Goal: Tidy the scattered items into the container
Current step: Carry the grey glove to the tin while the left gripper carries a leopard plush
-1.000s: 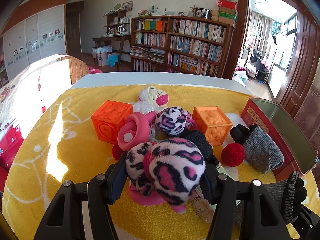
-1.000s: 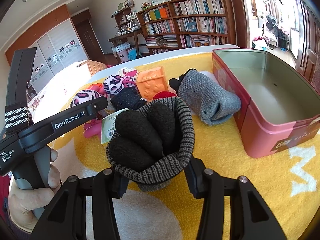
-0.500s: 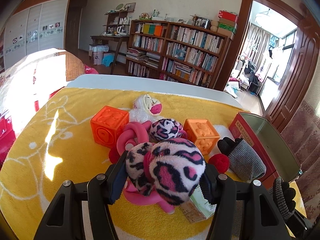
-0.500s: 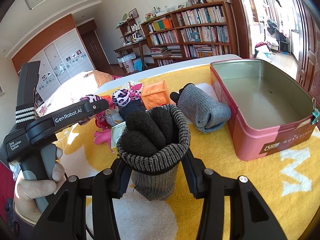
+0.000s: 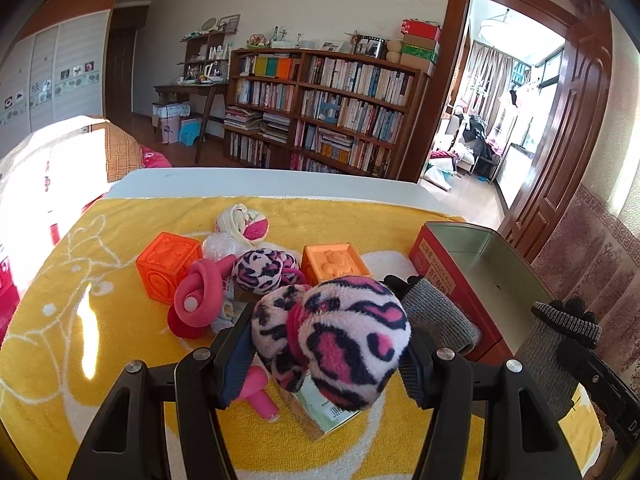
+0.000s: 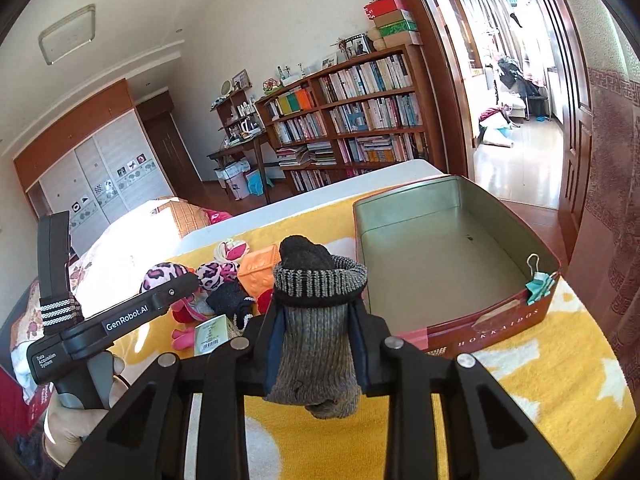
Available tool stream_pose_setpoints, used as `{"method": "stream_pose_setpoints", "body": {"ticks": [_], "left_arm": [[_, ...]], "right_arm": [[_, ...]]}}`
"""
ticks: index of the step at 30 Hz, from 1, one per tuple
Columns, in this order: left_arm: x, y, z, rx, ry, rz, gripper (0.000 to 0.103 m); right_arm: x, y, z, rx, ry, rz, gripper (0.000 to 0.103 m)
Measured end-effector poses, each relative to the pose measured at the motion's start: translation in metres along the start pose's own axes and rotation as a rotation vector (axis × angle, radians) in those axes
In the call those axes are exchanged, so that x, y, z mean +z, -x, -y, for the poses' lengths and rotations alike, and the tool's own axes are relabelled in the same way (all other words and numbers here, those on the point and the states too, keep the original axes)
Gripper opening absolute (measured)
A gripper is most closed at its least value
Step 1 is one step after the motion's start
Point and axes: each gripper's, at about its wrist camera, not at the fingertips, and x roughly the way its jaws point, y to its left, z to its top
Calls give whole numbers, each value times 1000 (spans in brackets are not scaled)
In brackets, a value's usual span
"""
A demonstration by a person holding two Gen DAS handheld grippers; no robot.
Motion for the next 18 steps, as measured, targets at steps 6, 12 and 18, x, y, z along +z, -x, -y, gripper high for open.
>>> {"method": "stream_pose_setpoints", "body": {"ticks": [6, 12, 18], "left_arm": [[7, -1, 18, -16, -35, 7, 64], [12, -3, 33, -33, -58, 7, 64], [18, -12, 52, -76, -70, -6, 64]], "right_arm": [[20, 14, 18, -73, -10, 89, 31], [44, 17, 42, -199, -24, 179, 31], [49, 2, 74, -311, -42, 208, 53]]}}
